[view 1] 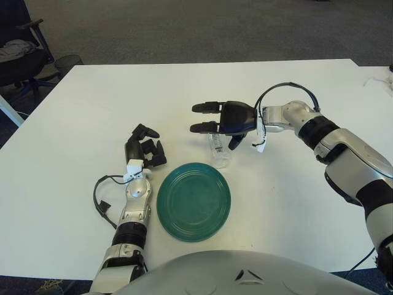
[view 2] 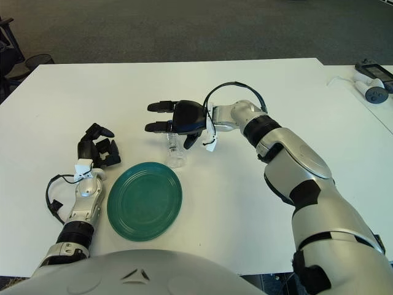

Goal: Put the bottle into the plate.

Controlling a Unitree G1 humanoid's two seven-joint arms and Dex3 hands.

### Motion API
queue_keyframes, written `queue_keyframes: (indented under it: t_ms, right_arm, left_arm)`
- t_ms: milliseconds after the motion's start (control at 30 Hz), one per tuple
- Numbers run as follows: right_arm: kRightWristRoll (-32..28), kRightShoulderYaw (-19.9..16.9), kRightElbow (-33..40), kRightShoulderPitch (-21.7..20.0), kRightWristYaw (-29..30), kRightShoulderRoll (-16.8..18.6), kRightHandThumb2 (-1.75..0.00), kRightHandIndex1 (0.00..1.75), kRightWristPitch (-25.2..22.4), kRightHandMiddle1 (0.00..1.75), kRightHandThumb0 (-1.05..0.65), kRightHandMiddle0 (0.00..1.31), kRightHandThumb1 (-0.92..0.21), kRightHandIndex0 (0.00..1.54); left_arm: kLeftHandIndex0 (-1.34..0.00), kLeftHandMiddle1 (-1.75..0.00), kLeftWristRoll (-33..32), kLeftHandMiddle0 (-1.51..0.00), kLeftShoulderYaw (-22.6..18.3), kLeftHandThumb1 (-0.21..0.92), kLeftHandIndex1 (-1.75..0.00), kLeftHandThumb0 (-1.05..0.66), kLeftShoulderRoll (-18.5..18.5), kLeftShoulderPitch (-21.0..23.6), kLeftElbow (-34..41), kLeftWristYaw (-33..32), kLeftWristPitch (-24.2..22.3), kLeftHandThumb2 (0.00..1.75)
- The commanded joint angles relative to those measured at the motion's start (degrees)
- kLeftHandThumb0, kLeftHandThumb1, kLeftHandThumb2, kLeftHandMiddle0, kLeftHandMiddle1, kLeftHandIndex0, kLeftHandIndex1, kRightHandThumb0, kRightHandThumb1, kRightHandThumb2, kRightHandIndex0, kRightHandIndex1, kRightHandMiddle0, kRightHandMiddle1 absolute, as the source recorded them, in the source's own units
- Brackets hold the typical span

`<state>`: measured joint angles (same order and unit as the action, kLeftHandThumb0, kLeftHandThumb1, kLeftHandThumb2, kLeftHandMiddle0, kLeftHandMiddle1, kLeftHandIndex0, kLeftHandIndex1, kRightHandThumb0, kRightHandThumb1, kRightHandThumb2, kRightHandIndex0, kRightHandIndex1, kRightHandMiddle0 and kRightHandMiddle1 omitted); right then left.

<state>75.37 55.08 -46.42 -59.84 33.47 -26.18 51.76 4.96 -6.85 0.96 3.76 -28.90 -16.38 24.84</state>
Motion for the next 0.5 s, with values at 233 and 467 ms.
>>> queue_keyframes:
  t_ms: [233,467]
  right_arm:
    - [6.5,5.8,-2.8,-3.6,9.3,0.9,-0.71,0.03,-1.9,0.27,-0.58,0.00,-0.78,0.08]
    - [13.4,11.5,-5.0,-5.3,20.2,1.8,-0.71,0.04,-8.1,0.26,-0.60,0.00,-0.78,0.10]
  left_arm:
    - [-0.77,-1.75,-0.9,-1.27,0.2,0.12,-1.75,-0.55,1.9,-3.3,-4.7,0.0,-2.8,1.56]
    - [-0.77,-1.75,-1.5,-1.27,0.1,0.12,-1.75,-0.55,2.0,-3.3,-4.8,0.6,-2.4,1.56]
